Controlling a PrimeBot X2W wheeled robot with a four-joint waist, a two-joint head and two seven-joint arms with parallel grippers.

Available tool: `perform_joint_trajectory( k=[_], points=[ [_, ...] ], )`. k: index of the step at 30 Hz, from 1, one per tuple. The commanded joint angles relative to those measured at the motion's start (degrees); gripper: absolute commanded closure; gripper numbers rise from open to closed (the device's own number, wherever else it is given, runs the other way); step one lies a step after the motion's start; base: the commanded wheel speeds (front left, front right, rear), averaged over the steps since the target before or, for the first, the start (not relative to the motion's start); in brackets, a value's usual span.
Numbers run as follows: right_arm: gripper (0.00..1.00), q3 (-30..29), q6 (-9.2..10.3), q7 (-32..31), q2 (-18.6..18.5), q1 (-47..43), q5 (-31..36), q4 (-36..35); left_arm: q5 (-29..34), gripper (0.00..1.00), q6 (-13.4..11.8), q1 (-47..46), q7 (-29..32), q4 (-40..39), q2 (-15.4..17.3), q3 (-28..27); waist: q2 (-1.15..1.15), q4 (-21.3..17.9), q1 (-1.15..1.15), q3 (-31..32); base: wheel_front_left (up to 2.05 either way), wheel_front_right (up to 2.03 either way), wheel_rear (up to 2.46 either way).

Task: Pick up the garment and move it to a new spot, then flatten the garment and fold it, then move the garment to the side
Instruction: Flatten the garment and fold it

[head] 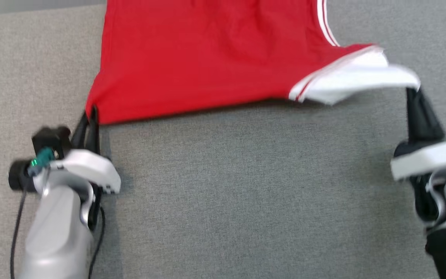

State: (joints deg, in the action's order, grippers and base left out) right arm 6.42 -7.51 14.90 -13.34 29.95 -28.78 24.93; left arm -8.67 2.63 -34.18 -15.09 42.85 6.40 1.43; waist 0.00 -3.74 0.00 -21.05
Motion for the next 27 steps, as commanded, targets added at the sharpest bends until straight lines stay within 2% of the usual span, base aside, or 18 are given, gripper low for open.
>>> perform_joint_trajectory(
  k=[1,7,17,27],
  points=[
    [1.0,0.17,0.03,0.39,-0.12,-3.76,-0.73,-0.02,-0.01,1.0,-0.61,3.21,-0.06,-0.32,-0.12,-0.96,0.0,-0.23,0.0,2.23,0.0,0.0,0.0],
    [1.0,0.58,0.03,0.39,0.6,-15.25,-1.43,0.82,-0.17,1.0,-1.03,13.58,-0.06,-1.96,-2.16,-2.78,0.0,-0.26,0.0,7.71,0.0,0.0,0.0],
    [1.0,0.01,0.03,0.39,2.47,-28.73,-0.17,2.73,-0.72,1.0,-1.32,26.43,-0.06,-4.12,-3.17,-3.64,0.0,0.22,0.0,17.19,0.0,0.0,0.0],
    [1.0,0.04,0.03,0.39,1.93,-39.14,-0.33,1.7,-3.5,1.0,-1.94,38.38,-0.07,-6.97,-3.19,0.49,0.0,1.98,0.0,23.42,0.0,0.0,0.0]
  ],
)
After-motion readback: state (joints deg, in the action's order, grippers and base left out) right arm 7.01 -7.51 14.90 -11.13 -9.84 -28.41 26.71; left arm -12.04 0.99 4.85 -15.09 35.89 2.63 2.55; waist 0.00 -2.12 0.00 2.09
